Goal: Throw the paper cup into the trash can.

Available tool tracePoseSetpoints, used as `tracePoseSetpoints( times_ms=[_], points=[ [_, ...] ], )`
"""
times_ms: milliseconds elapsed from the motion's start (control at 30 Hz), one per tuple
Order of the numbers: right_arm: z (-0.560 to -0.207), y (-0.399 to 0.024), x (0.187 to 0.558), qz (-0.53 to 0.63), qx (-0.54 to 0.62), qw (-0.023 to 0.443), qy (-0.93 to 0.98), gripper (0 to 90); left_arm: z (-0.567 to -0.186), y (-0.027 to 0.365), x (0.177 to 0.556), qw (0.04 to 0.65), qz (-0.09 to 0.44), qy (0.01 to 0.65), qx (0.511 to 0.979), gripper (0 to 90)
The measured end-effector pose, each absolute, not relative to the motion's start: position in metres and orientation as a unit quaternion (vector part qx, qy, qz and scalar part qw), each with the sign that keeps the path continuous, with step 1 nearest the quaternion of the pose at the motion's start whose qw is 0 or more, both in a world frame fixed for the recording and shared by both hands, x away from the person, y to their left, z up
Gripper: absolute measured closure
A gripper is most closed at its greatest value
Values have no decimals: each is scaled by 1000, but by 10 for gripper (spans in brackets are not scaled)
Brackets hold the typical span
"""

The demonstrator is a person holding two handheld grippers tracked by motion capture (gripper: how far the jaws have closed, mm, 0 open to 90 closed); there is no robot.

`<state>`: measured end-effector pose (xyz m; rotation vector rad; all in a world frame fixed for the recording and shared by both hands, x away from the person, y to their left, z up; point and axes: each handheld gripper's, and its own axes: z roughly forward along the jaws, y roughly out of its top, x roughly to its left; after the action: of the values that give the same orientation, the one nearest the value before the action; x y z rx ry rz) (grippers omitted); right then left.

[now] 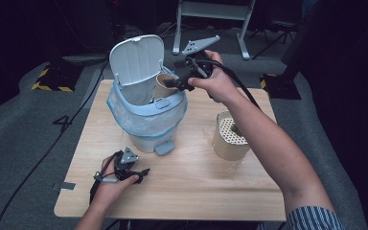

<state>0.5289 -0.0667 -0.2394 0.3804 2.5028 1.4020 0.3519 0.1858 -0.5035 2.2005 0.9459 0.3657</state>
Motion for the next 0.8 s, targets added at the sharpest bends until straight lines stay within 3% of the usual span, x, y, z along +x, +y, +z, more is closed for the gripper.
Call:
tracePoseSetpoints(
  times_ms=[367, 567, 667, 800],
  points=[
    [-241, -105, 525, 470, 147, 134, 860, 219, -504, 185, 352, 353, 139, 369, 849, 261],
    [-249, -118, 530, 453, 173, 149, 862, 469, -504, 184, 352, 353, 141, 368, 849, 260],
    [-253, -116, 532, 443, 183, 155, 864, 533, -504, 184, 352, 352, 141, 368, 849, 260],
    [-258, -106, 532, 434, 183, 156, 868, 552, -504, 184, 352, 352, 141, 368, 849, 260]
  ],
)
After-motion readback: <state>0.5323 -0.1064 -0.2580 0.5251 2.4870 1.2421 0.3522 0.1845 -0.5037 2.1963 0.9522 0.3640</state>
